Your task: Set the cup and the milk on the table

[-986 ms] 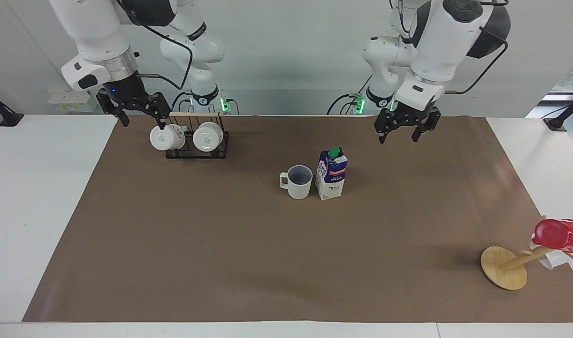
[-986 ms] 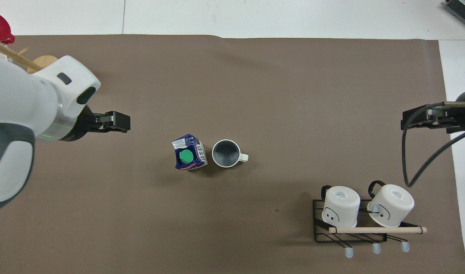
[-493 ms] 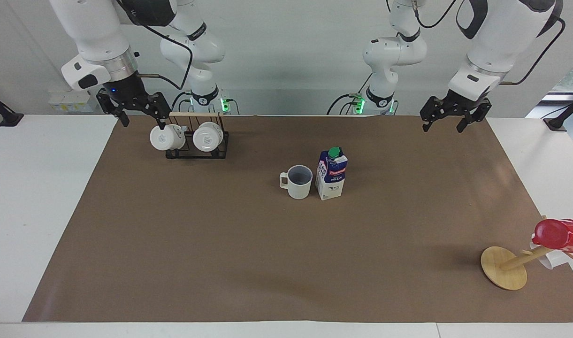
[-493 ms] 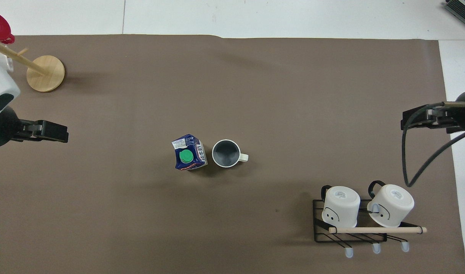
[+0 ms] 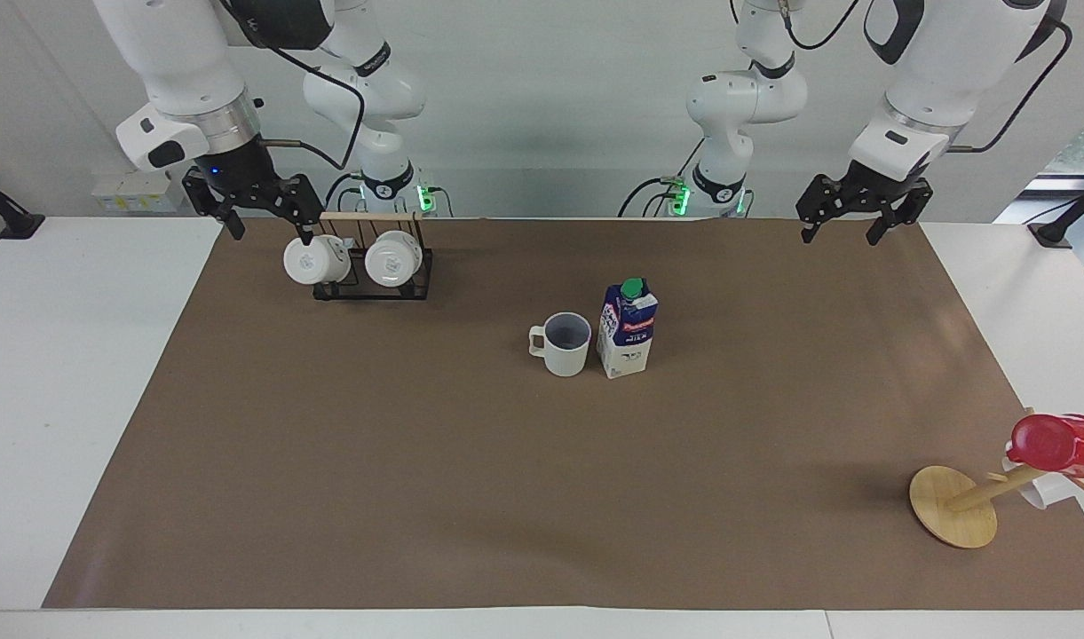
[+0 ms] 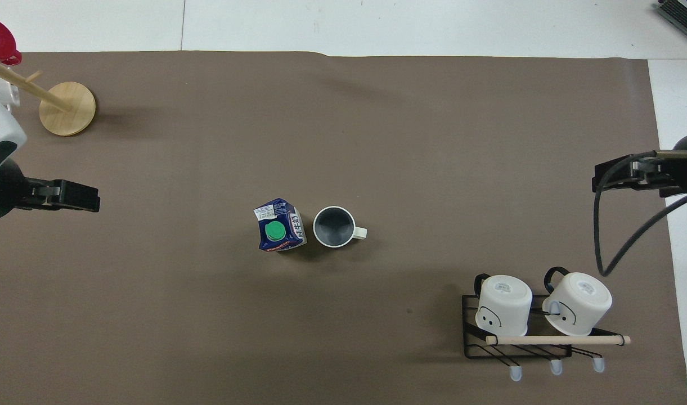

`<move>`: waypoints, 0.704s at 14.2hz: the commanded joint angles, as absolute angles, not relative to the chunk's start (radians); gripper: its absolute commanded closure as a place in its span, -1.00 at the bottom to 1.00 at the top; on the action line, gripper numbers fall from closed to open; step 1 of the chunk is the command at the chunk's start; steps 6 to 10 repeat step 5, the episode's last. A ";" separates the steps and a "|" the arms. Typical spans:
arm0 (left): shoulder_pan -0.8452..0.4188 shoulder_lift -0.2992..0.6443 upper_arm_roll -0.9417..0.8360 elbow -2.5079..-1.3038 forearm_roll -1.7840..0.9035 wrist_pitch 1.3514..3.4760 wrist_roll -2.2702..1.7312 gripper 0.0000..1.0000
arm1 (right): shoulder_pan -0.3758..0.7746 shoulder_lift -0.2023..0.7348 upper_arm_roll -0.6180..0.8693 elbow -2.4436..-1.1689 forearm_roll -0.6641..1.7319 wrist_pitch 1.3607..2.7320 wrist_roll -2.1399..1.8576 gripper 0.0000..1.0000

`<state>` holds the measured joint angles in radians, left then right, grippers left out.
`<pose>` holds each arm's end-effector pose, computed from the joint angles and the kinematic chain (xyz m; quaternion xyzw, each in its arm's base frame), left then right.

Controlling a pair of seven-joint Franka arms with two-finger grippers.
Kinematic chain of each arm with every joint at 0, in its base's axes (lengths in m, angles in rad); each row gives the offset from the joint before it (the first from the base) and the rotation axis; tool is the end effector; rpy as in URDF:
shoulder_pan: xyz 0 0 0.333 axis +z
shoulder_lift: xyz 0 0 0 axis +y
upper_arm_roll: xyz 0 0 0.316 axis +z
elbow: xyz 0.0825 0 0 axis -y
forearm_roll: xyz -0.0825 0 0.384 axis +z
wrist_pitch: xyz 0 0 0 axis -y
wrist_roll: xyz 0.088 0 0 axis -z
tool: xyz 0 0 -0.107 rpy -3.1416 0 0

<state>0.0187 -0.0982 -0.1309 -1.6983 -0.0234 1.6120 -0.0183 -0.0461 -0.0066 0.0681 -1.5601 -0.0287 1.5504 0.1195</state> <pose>0.5229 -0.0647 0.6204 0.9989 -0.0462 0.0052 0.0056 0.5505 0.0091 0.6314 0.9987 -0.0490 -0.0005 0.0146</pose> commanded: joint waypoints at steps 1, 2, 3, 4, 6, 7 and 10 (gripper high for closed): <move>0.049 -0.106 -0.133 -1.687 -0.021 1.592 -0.015 -1.00 | -0.061 -0.029 0.072 -1.589 -0.009 1.571 0.097 -1.00; 0.060 -0.106 -0.133 -1.687 -0.021 1.591 -0.012 -1.00 | -0.061 -0.029 0.072 -1.589 -0.009 1.571 0.097 -1.00; 0.061 -0.106 -0.133 -1.687 -0.021 1.591 -0.006 -1.00 | -0.061 -0.029 0.072 -1.589 -0.009 1.571 0.097 -1.00; 0.061 -0.106 -0.133 -1.687 -0.021 1.589 -0.008 -1.00 | -0.061 -0.029 0.072 -1.589 -0.011 1.571 0.097 -1.00; 0.063 -0.106 -0.133 -1.687 -0.021 1.589 -0.006 -1.00 | -0.061 -0.029 0.072 -1.589 -0.011 1.571 0.097 -1.00; 0.063 -0.106 -0.133 -1.687 -0.021 1.589 -0.006 -1.00 | -0.061 -0.029 0.072 -1.589 -0.011 1.571 0.097 -1.00; 0.063 -0.106 -0.133 -1.687 -0.021 1.589 -0.006 -1.00 | -0.061 -0.029 0.072 -1.589 -0.011 1.571 0.097 -1.00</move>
